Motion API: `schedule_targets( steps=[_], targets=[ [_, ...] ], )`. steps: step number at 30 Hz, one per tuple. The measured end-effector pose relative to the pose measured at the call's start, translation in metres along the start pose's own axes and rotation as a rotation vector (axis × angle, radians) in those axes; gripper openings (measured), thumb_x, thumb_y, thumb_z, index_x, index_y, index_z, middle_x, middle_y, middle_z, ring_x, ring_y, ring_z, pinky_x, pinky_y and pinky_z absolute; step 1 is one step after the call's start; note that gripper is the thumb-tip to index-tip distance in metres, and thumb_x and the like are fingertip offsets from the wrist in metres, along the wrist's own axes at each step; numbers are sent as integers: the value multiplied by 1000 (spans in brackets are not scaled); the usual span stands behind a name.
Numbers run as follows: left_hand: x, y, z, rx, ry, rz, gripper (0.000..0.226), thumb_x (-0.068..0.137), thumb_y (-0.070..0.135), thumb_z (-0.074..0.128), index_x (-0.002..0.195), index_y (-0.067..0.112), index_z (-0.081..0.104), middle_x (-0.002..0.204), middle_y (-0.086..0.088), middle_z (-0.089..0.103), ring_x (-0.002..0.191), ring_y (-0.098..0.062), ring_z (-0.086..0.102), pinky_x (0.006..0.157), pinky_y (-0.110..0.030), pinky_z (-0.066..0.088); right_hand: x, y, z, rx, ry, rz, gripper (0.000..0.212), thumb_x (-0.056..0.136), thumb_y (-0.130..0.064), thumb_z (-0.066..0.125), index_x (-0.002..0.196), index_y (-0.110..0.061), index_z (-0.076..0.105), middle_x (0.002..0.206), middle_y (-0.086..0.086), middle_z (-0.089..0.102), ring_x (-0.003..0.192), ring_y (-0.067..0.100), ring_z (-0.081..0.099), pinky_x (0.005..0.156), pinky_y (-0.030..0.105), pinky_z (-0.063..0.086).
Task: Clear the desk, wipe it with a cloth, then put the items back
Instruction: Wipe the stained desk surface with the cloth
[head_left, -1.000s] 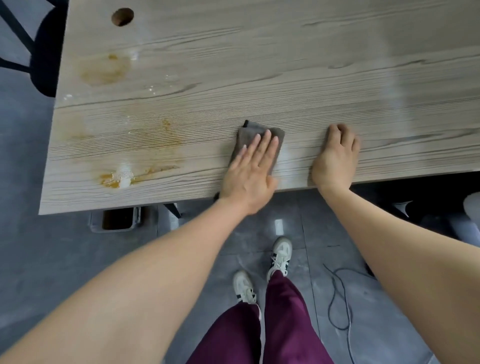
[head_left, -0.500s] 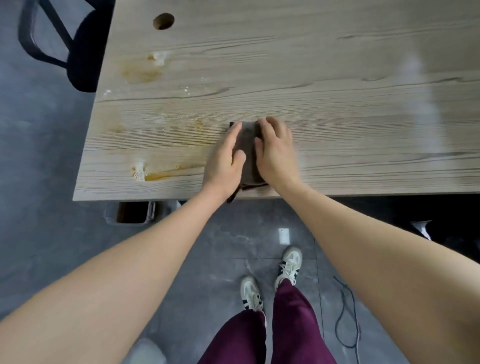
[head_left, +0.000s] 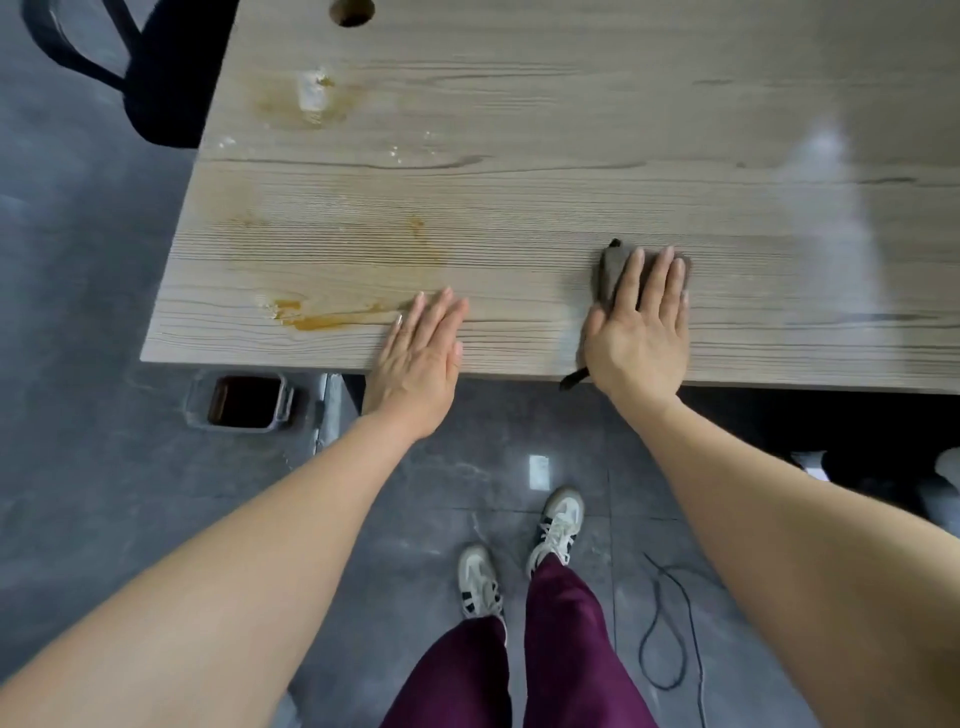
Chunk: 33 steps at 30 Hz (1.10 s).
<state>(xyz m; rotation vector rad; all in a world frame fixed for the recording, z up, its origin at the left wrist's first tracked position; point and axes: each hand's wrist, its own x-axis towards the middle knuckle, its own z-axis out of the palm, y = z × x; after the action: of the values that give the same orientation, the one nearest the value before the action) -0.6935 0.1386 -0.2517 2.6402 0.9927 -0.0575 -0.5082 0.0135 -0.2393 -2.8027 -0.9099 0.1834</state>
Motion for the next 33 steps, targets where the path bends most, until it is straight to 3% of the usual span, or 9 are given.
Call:
schedule_targets(
  steps=[4, 7, 9, 14, 21, 23, 26, 28, 33],
  targets=[
    [1, 2, -3, 5, -25, -18, 49, 103, 31, 13, 151, 28, 3, 157, 14, -9, 144, -8, -12, 115, -26, -10, -28, -64, 19, 39, -75, -306, 66, 98, -38, 27, 151, -13, -2, 157, 13, -8, 145, 25, -10, 119, 37, -3],
    [2, 2, -4, 11, -53, -30, 50, 102, 32, 14, 151, 27, 2, 157, 13, -9, 144, -8, -11, 116, -28, -8, -23, -60, 18, 37, -155, -472, 62, 100, -39, 25, 152, -17, 0, 158, 8, -8, 146, 21, -11, 117, 34, -4],
    [1, 1, -5, 0, -57, -19, 50, 103, 32, 14, 151, 29, 2, 157, 14, -8, 144, -8, -11, 116, -28, -7, -4, -30, 12, 12, -139, -436, 62, 99, -37, 26, 152, -16, 0, 158, 9, -8, 145, 22, -12, 119, 38, 0],
    [2, 1, -6, -28, -83, -13, 49, 103, 31, 14, 150, 30, 0, 157, 13, -9, 144, -9, -13, 118, -31, -7, 14, -4, 0, 4, -58, -28, 64, 98, -33, 28, 152, -12, 0, 158, 15, -9, 145, 27, -11, 119, 40, -1],
    [6, 0, -13, -34, -135, -41, 49, 103, 34, 17, 150, 24, 12, 159, 7, 0, 144, -9, -11, 117, -30, -5, -14, -70, 15, 31, -217, -519, 60, 101, -38, 26, 151, -20, -2, 158, 7, -11, 145, 21, -13, 116, 34, -4],
    [6, -2, -16, -58, -94, -7, 49, 103, 32, 23, 150, 25, 13, 158, 9, 4, 145, -8, -5, 116, -28, -3, 12, -52, 11, 20, -224, -481, 60, 101, -37, 26, 151, -20, -2, 158, 6, -12, 145, 20, -14, 117, 35, -2],
    [12, -7, -23, -77, 10, -11, 49, 102, 27, 28, 150, 23, 18, 158, 9, 11, 145, -9, 3, 116, -26, -3, 46, -38, 5, 30, -139, -184, 61, 100, -36, 27, 152, -17, 1, 159, 10, -8, 145, 24, -12, 119, 39, 0],
    [22, -12, -29, -115, 71, -62, 48, 102, 25, 29, 149, 23, 22, 157, 8, 13, 145, -11, 5, 116, -28, 0, 42, -55, 9, 12, -76, -123, 62, 99, -36, 28, 152, -16, 1, 158, 12, -7, 145, 26, -10, 119, 39, -1],
    [45, -29, -41, -176, 88, -146, 50, 98, 15, 35, 147, 22, 25, 157, 9, 12, 145, -12, 3, 118, -34, 6, -13, -110, 26, 18, -154, -510, 60, 100, -40, 24, 152, -20, 1, 159, 8, -6, 146, 22, -11, 116, 34, -5]
  ],
)
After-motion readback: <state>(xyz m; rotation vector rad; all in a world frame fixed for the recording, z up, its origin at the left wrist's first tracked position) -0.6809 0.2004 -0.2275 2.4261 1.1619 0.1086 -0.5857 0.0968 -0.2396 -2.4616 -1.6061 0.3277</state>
